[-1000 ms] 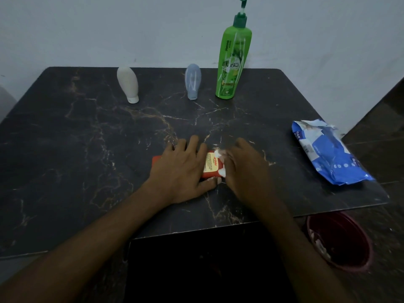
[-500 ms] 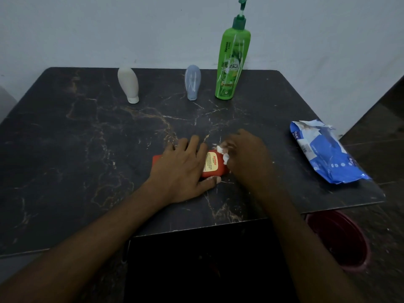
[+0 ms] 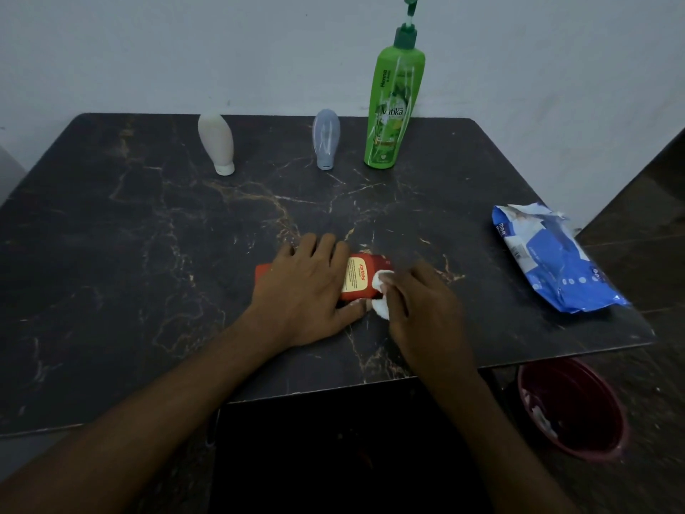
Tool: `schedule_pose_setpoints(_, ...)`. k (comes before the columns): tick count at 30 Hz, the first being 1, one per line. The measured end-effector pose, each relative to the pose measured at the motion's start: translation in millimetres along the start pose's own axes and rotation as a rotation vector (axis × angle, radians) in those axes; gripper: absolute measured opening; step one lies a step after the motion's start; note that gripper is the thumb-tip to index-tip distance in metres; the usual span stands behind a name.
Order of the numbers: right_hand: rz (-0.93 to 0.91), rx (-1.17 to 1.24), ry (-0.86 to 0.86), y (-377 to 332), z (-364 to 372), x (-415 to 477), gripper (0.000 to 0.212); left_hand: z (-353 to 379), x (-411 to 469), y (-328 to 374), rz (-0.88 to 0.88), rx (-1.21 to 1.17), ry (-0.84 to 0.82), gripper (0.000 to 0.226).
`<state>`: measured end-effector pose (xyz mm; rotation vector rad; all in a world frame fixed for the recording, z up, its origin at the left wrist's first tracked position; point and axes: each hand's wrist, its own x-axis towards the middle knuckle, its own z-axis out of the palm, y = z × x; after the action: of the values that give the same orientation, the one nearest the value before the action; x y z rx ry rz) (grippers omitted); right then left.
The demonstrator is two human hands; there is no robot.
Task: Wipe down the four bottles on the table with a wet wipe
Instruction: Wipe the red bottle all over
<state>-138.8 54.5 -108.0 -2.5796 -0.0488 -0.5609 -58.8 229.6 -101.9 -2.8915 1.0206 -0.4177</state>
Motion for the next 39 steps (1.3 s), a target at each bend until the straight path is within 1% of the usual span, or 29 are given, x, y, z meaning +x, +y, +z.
schedule_pose_setpoints(2, 0.019, -0.049, -0.060, 0.3, -1.5, 17.3, 0.034, -0.2, -0.5, -0.2, 0.005, 0.003, 0.030, 0.077)
schedule_pose_setpoints(5, 0.044, -0.255, -0.253, 0.7, -4.4, 56.0, 0.042, -1.3, -1.0, -0.3, 0.012, -0.001, 0.050, 0.076)
schedule_pose_setpoints(6, 0.088, -0.238, -0.305, 0.6, -7.3, 68.6, 0.040, -1.4, -1.3, -0.2, 0.014, 0.000, 0.054, 0.075)
schedule_pose_setpoints(8, 0.168, -0.112, -0.349, 1.9, -14.5, 89.7, 0.030, -2.2, -1.6, 0.0, 0.021, 0.003, 0.062, 0.075)
schedule_pose_setpoints(10, 0.178, -0.029, -0.406, 2.4, -21.7, 101.7, 0.022, -3.0, -1.5, 0.0, 0.027, 0.001, 0.071, 0.075)
schedule_pose_setpoints(12, 0.161, -0.019, -0.461, 0.7, -24.5, 107.8, 0.020, -3.5, -1.3, 0.1, 0.027, -0.001, 0.084, 0.075)
schedule_pose_setpoints(14, 0.162, -0.076, -0.478, -2.3, -22.8, 105.3, 0.024, -2.9, -1.2, -0.1, 0.023, -0.003, 0.101, 0.074)
schedule_pose_setpoints(15, 0.159, -0.131, -0.469, -3.4, -20.4, 99.6, 0.029, -2.6, -1.3, 0.0, 0.023, -0.006, 0.108, 0.074)
schedule_pose_setpoints(17, 0.115, -0.220, -0.373, -5.5, -18.2, 78.7, 0.035, -1.9, -1.1, 0.3, 0.024, -0.014, 0.109, 0.075)
schedule_pose_setpoints(20, 0.059, -0.163, -0.210, -11.5, -17.8, 39.7, 0.043, -0.6, -0.2, -0.7, 0.014, -0.020, 0.081, 0.079)
schedule_pose_setpoints(22, 0.041, -0.104, -0.142, -12.0, -11.3, 19.7, 0.046, -0.8, -0.1, -1.3, 0.014, -0.025, 0.078, 0.080)
schedule_pose_setpoints(25, 0.032, -0.078, -0.110, -5.7, -1.9, 2.5, 0.043, -0.8, -1.2, -0.4, 0.012, -0.032, 0.099, 0.077)
schedule_pose_setpoints(28, 0.043, -0.024, -0.033, 0.9, -3.1, -7.6, 0.027, -0.8, -2.5, 0.3, -0.003, -0.025, 0.142, 0.075)
schedule_pose_setpoints(30, 0.072, 0.082, 0.046, 4.2, -8.6, -10.5, 0.020, -0.8, -3.3, -0.5, 0.003, -0.023, 0.180, 0.073)
schedule_pose_setpoints(33, 0.184, 0.290, 0.106, 4.5, -20.0, -8.8, 0.024, -2.1, -3.7, -1.4, 0.043, -0.011, 0.235, 0.070)
schedule_pose_setpoints(35, 0.245, 0.385, 0.143, 2.3, -25.8, -7.2, 0.022, -3.3, -3.4, -1.4, 0.071, -0.013, 0.268, 0.067)
schedule_pose_setpoints(39, 0.258, 0.470, 0.224, -1.8, -33.5, -4.0, 0.020, -3.6, -4.2, -2.4, 0.116, -0.011, 0.333, 0.055)
